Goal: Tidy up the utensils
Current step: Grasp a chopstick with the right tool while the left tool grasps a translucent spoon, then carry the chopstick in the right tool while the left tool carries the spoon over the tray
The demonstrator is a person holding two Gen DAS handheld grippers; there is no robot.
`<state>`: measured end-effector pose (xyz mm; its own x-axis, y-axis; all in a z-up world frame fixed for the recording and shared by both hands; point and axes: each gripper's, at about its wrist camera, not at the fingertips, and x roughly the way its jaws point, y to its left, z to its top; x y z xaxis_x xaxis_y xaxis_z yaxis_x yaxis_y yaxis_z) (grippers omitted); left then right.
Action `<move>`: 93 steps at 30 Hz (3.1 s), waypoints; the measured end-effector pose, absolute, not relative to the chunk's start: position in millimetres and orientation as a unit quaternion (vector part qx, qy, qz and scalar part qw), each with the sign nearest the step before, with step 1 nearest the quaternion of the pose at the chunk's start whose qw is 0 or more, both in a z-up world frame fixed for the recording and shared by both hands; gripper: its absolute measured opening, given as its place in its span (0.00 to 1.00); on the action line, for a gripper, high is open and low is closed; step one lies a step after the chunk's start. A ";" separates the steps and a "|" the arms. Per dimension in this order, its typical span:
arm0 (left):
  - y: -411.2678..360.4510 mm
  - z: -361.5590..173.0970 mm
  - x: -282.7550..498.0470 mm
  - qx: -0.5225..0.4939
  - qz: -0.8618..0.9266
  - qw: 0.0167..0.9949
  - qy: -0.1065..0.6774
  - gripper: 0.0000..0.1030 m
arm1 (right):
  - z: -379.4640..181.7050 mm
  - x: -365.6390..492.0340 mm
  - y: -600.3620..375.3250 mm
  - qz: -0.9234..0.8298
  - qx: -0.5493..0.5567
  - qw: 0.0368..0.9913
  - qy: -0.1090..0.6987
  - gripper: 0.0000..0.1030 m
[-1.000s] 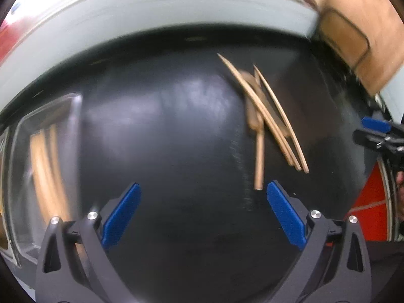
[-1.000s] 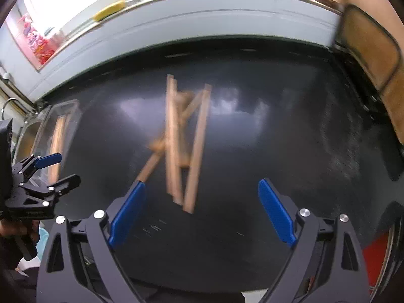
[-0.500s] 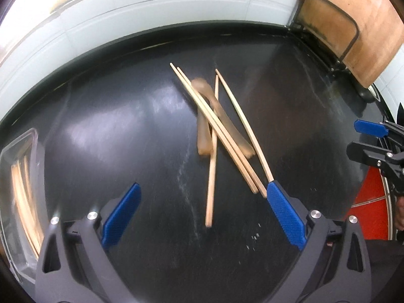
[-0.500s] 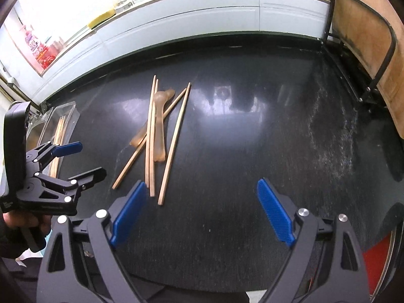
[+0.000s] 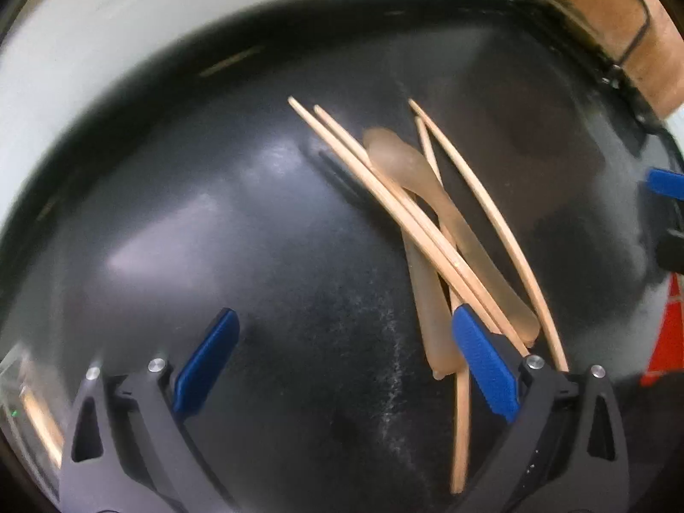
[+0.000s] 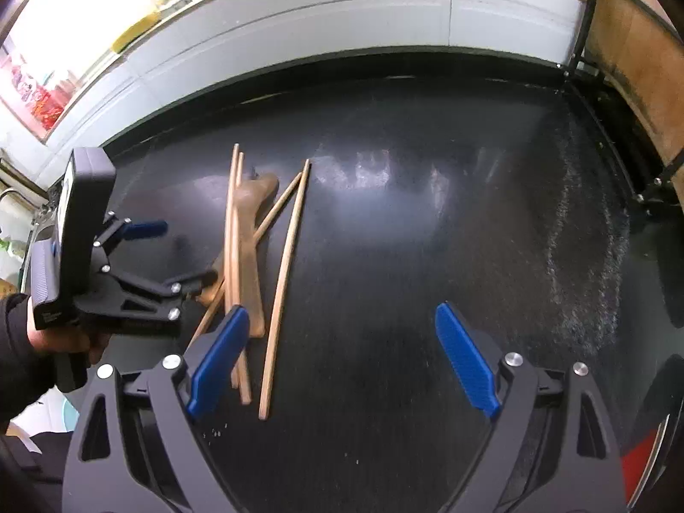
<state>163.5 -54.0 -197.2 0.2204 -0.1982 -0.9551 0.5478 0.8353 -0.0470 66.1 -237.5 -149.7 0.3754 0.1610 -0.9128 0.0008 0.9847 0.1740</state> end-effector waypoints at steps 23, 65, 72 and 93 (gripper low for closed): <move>-71.0 -196.7 183.8 0.151 -0.225 0.812 0.517 0.79 | -210.5 117.6 -215.7 0.027 0.030 0.790 0.612 0.72; -20.4 -89.7 107.2 0.016 -0.141 0.831 0.539 0.08 | -111.7 55.2 -232.9 0.072 0.073 0.834 0.542 0.07; 14.6 -56.9 72.0 -0.010 -0.119 0.840 0.530 0.08 | -70.8 35.4 -215.9 0.109 0.075 0.844 0.519 0.07; 216.0 6.9 16.5 -0.085 -0.004 0.864 0.497 0.08 | 1.1 41.0 26.6 0.321 0.062 0.801 0.501 0.07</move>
<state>16.5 216.0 6.9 0.5062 -0.0916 -0.8575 -0.0769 0.9856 -0.1507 41.0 26.6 1.1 0.2922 0.5765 -0.7631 -0.4523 0.7863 0.4208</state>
